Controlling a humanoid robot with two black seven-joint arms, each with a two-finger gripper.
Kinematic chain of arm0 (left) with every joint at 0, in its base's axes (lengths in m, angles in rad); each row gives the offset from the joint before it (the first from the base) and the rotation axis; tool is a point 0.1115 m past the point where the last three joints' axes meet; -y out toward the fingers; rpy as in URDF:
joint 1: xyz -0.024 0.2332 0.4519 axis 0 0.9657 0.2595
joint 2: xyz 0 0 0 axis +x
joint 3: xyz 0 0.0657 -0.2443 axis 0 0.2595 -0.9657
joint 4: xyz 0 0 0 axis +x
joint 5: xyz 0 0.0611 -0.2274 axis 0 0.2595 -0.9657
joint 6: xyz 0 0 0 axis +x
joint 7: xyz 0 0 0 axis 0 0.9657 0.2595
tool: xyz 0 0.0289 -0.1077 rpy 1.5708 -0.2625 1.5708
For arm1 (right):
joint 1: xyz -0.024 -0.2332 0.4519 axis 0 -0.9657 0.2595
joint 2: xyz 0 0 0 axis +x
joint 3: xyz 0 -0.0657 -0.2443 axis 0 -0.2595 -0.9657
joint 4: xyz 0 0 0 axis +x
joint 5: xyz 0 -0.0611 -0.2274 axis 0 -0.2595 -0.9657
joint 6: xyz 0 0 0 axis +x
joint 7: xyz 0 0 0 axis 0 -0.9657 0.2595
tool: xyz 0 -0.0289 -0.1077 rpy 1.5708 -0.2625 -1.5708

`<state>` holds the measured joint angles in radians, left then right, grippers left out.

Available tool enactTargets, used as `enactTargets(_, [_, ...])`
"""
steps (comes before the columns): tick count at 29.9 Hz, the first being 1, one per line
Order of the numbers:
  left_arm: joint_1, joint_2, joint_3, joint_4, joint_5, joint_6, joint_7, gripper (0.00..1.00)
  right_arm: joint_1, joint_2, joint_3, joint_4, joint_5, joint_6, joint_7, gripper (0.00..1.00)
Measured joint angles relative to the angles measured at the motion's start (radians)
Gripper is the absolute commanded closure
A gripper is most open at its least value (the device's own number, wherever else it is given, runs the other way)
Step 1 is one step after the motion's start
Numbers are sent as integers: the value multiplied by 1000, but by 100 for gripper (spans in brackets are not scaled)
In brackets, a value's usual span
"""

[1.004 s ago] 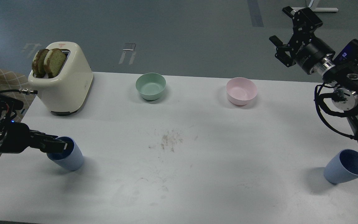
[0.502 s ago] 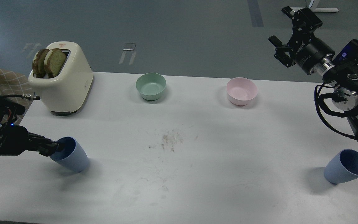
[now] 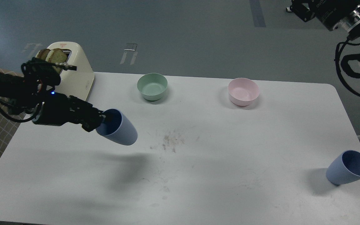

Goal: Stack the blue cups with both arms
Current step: 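Carry the blue cup with the left gripper to the table center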

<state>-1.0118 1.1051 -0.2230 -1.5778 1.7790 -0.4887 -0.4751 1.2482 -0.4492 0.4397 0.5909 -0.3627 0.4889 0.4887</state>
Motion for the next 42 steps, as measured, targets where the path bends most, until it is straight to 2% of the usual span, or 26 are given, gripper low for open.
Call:
enactTargets(7, [-152, -277, 7, 28, 20, 0, 52, 100, 175, 6, -100, 1, -1, 0, 0, 0])
enactTargets(14, [-179, -563, 19, 160, 134, 0, 69, 100, 260, 44, -148, -1, 0, 0, 0, 0])
enactTargets(17, [-196, -641, 48, 224, 182, 0, 70, 100, 266, 53, -151, -3, 0, 0, 0, 0])
enactTargets(21, [-254, -704, 159, 291, 200, 0, 70, 100, 267, 59, -167, -3, 0, 0, 0, 0])
enactTargets(30, [-375, -807, 335, 357, 199, 0, 58, 100, 262, 83, -185, -7, -1, 0, 0, 0])
enactTargets(42, [-398, -869, 408, 365, 189, 0, 49, 100, 254, 84, -185, -4, 1, 0, 0, 0])
